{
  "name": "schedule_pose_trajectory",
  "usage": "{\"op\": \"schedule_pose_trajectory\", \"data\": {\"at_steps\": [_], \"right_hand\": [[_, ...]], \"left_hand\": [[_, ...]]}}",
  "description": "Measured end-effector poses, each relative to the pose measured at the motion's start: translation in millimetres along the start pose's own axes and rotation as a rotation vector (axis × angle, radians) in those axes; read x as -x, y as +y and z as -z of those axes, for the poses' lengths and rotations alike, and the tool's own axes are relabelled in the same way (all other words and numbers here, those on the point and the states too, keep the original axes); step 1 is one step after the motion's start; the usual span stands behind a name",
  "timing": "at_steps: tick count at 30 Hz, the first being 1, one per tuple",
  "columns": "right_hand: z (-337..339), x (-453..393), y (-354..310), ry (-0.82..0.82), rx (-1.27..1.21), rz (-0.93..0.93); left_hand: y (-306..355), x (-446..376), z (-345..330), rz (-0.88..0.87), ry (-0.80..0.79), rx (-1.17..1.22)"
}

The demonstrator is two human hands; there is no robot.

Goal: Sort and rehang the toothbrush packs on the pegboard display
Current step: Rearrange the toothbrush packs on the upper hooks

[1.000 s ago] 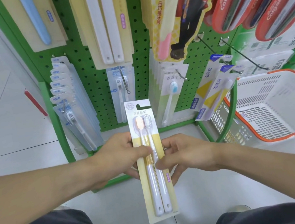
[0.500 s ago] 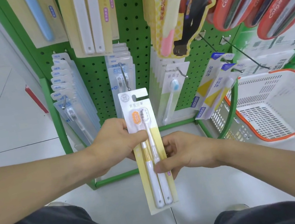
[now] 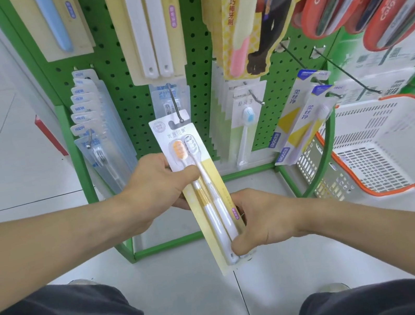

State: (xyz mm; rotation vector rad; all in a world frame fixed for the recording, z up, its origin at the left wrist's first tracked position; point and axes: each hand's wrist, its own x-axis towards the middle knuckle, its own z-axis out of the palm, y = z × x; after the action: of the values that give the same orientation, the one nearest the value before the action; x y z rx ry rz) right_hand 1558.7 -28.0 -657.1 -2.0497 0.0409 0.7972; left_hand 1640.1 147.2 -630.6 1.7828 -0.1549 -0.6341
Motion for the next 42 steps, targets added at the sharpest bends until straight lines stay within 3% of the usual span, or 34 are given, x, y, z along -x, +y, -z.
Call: {"op": "schedule_pose_trajectory", "data": {"at_steps": [8, 15, 18, 26, 31, 36, 39, 42], "right_hand": [[7.8, 5.0, 0.8, -0.121, 0.053, 0.048], [11.7, 10.5, 2.5, -0.249, -0.266, 0.037], [15.7, 14.8, 2.4, -0.292, -0.241, 0.013], [19.3, 16.1, 4.7, -0.343, -0.203, -0.007], [16.9, 13.1, 1.9, -0.099, -0.401, 0.048], [11.3, 9.7, -5.2, 0.191, -0.106, 0.145], [8.6, 11.9, -10.6, 0.18, 0.107, 0.135], [3.9, 13.0, -9.4, 0.104, 0.153, 0.074]], "left_hand": [[-4.9, -0.3, 2.0, 0.016, -0.046, -0.009], [-5.6, -0.9, 6.9, 0.053, -0.095, -0.038], [-2.5, 0.8, 6.4, 0.071, -0.154, 0.014], [-1.4, -1.8, 10.2, -0.012, -0.101, 0.044], [-1.6, 3.2, 7.9, -0.01, -0.224, 0.045], [-4.3, -1.7, 7.2, 0.161, -0.054, -0.023], [-5.2, -2.1, 6.1, 0.177, -0.083, 0.034], [-8.9, -0.4, 4.2, 0.144, -0.105, 0.038]]}}
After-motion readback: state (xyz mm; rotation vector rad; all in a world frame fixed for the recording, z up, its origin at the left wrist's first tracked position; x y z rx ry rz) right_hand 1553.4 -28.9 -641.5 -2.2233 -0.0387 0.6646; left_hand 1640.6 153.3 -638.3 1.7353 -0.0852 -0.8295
